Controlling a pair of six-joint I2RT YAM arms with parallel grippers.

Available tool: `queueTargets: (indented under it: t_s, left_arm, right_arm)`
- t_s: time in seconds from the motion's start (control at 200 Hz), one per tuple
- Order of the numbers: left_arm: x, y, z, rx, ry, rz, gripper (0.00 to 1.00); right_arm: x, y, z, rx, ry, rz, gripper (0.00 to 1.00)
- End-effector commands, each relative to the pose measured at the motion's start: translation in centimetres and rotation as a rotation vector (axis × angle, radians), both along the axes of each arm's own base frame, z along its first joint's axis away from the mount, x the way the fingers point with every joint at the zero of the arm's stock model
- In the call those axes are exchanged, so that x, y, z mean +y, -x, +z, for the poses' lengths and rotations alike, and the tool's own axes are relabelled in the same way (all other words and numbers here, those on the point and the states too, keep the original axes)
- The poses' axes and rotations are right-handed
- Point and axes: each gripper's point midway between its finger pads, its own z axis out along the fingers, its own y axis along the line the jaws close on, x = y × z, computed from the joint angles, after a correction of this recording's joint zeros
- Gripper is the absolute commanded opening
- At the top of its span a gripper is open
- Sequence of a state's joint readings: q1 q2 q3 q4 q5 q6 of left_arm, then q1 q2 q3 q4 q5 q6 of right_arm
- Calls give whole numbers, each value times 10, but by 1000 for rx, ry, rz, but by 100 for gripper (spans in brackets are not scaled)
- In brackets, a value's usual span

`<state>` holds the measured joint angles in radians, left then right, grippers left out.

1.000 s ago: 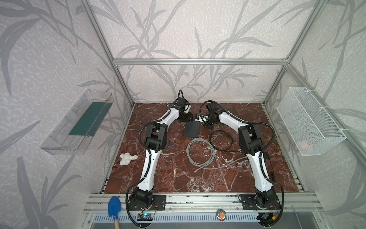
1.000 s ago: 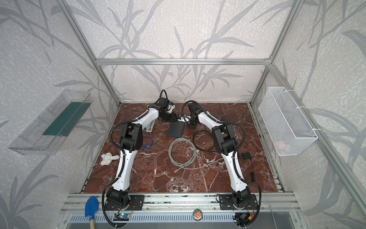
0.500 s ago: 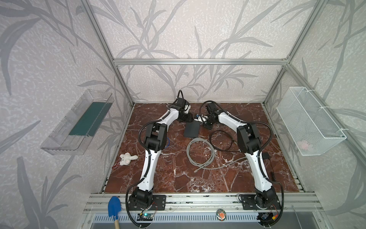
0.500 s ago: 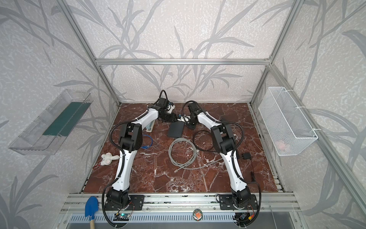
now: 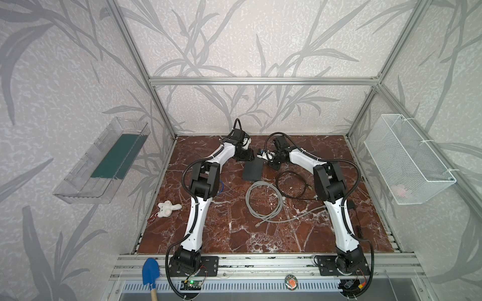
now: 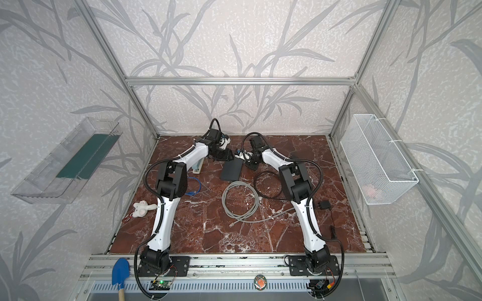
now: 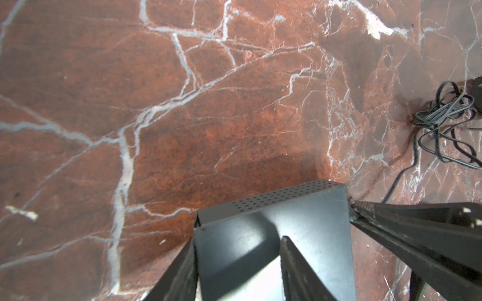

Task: Insert the plug into the switch port

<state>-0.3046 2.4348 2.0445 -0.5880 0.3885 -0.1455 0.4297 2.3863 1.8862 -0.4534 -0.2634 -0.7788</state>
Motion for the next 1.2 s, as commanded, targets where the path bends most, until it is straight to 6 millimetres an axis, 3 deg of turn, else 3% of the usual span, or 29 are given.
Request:
queueTargets:
  t_s: [0.0, 0.655, 0.9, 1.195]
  left_arm:
    - [3, 15, -6, 53, -22, -18, 50]
    - [-1, 20, -6, 78, -5, -47, 50]
    - [1, 21, -10, 89, -13, -45, 50]
    - [0, 20, -8, 82, -10, -44, 50]
  right_arm:
    - [10, 14, 11, 5, -44, 46, 7]
    - [16, 4, 15, -24, -100, 49, 6]
    - [14, 0, 26, -59, -122, 34, 5]
    - [17, 5, 27, -48, -137, 57, 5]
